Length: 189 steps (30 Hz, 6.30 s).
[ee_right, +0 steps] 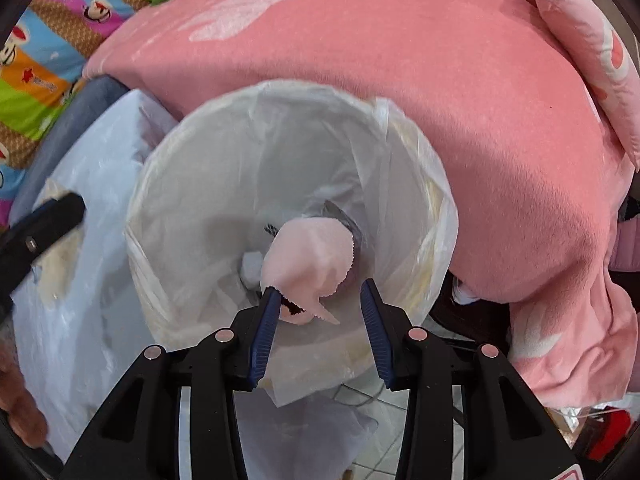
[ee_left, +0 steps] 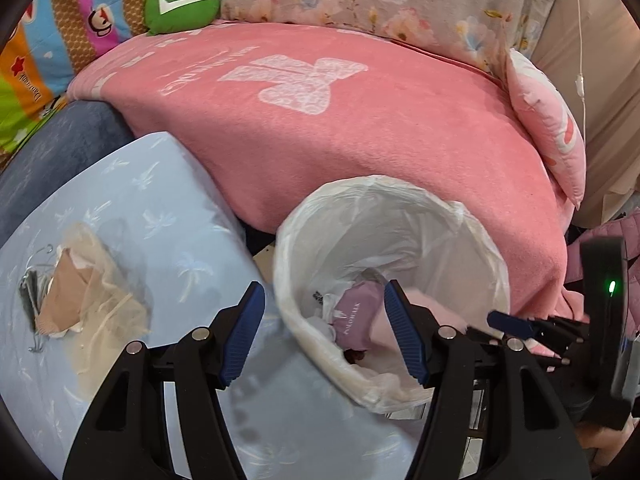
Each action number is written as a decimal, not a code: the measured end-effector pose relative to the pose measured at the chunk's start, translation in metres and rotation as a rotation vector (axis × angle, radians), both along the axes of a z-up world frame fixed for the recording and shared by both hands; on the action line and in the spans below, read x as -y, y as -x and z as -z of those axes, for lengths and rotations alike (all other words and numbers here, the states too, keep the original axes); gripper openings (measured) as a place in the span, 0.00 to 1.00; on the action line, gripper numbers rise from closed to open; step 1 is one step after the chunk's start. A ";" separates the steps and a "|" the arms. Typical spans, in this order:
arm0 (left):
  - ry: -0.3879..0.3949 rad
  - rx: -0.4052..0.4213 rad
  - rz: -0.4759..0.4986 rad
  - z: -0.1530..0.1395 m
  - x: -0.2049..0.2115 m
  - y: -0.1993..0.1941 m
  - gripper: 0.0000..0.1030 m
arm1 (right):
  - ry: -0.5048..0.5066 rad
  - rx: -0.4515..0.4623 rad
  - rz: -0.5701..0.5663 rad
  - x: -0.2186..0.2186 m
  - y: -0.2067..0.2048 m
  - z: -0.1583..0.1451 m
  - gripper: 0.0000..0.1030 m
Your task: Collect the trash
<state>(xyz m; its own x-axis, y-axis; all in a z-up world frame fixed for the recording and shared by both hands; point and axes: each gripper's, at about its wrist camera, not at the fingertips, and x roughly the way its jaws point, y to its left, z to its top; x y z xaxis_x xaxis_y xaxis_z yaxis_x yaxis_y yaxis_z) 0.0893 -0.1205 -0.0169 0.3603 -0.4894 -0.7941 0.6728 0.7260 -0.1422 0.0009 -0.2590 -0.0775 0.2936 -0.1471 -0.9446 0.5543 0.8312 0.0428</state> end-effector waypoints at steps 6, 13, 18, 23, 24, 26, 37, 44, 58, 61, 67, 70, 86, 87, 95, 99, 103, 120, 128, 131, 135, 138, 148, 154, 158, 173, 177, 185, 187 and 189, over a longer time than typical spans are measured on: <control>-0.001 -0.014 0.060 0.017 -0.006 0.014 0.58 | -0.040 0.090 0.020 0.000 0.009 -0.021 0.39; 0.024 0.007 0.252 0.025 0.019 0.050 0.58 | -0.050 0.175 0.006 0.003 -0.001 -0.057 0.40; 0.055 -0.003 0.303 0.026 0.038 0.051 0.57 | -0.058 0.215 0.003 0.003 -0.002 -0.070 0.40; 0.092 -0.035 0.339 0.025 0.048 0.049 0.25 | -0.102 0.251 0.020 0.009 0.003 -0.076 0.40; 0.093 -0.050 0.343 0.026 0.050 0.047 0.19 | -0.106 0.255 0.023 0.010 0.003 -0.076 0.40; 0.087 -0.060 0.337 0.028 0.055 0.045 0.04 | -0.124 0.270 0.032 0.010 0.007 -0.077 0.40; 0.035 -0.051 0.243 0.025 0.063 0.025 0.01 | -0.121 0.297 0.070 0.014 0.033 -0.084 0.41; 0.009 -0.084 0.202 0.020 0.057 0.020 0.56 | -0.077 0.290 0.074 0.014 0.033 -0.085 0.42; -0.033 0.012 0.123 0.012 0.022 0.011 0.66 | -0.055 0.289 0.042 -0.001 0.026 -0.083 0.43; -0.031 0.030 0.080 0.008 0.009 0.007 0.66 | -0.045 0.297 0.018 -0.010 0.019 -0.086 0.44; -0.013 0.050 -0.037 0.001 -0.026 -0.008 0.66 | -0.022 0.318 -0.051 -0.040 -0.001 -0.091 0.47; -0.011 0.059 -0.095 -0.001 -0.045 -0.017 0.66 | -0.022 0.336 -0.094 -0.060 -0.013 -0.093 0.47; -0.022 0.048 -0.421 0.005 -0.176 -0.074 0.70 | -0.052 0.363 -0.309 -0.177 -0.092 -0.083 0.47; -0.025 0.045 -0.444 0.007 -0.186 -0.079 0.70 | -0.053 0.363 -0.322 -0.183 -0.097 -0.082 0.47; -0.026 0.026 -0.556 0.016 -0.240 -0.108 0.75 | -0.068 0.366 -0.411 -0.233 -0.148 -0.068 0.47; -0.004 0.007 -0.577 0.021 -0.258 -0.125 0.79 | -0.078 0.359 -0.442 -0.253 -0.174 -0.056 0.47; 0.006 -0.020 -0.566 0.028 -0.261 -0.140 0.79 | -0.079 0.349 -0.462 -0.269 -0.200 -0.043 0.47; 0.063 -0.173 -0.510 0.061 -0.262 -0.174 0.21 | -0.088 0.264 -0.442 -0.278 -0.251 0.015 0.20; 0.089 -0.147 -0.521 0.046 -0.268 -0.165 0.05 | -0.094 0.314 -0.458 -0.283 -0.242 -0.005 0.03; 0.105 -0.128 -0.520 0.032 -0.268 -0.160 0.05 | -0.101 0.356 -0.457 -0.281 -0.235 -0.023 0.03; 0.127 -0.093 -0.517 0.011 -0.266 -0.153 0.05 | -0.102 0.420 -0.458 -0.280 -0.223 -0.053 0.03; 0.143 -0.063 -0.505 -0.008 -0.261 -0.145 0.05 | -0.097 0.466 -0.457 -0.278 -0.214 -0.074 0.03; 0.184 0.032 -0.432 -0.059 -0.226 -0.110 0.05 | -0.054 0.604 -0.399 -0.242 -0.166 -0.139 0.03; 0.189 0.069 -0.356 -0.077 -0.188 -0.086 0.05 | -0.029 0.646 -0.330 -0.203 -0.133 -0.159 0.03; 0.188 0.088 -0.297 -0.085 -0.159 -0.070 0.05 | -0.013 0.663 -0.269 -0.171 -0.108 -0.166 0.03; 0.169 0.087 -0.075 -0.089 -0.050 -0.019 0.05 | 0.038 0.676 -0.034 -0.053 -0.020 -0.158 0.03; 0.162 0.076 -0.027 -0.087 -0.028 -0.009 0.05 | 0.039 0.673 0.014 -0.030 -0.003 -0.151 0.03; 0.143 0.067 0.027 -0.081 0.008 0.004 0.08 | 0.033 0.661 0.073 -0.003 0.017 -0.138 0.03; 0.136 0.074 0.026 -0.080 0.014 0.007 0.17 | 0.034 0.659 0.080 0.000 0.019 -0.136 0.03; 0.136 0.073 0.019 -0.080 0.018 0.007 0.33 | 0.034 0.656 0.085 0.004 0.021 -0.135 0.03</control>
<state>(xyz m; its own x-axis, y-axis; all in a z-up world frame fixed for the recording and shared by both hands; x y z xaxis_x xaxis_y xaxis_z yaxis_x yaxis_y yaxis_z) 0.0819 -0.1385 0.0631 0.4044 -0.5976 -0.6924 0.6982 0.6907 -0.1884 -0.0202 -0.2626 0.0572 0.7927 -0.2221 -0.5678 0.4858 0.7927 0.3683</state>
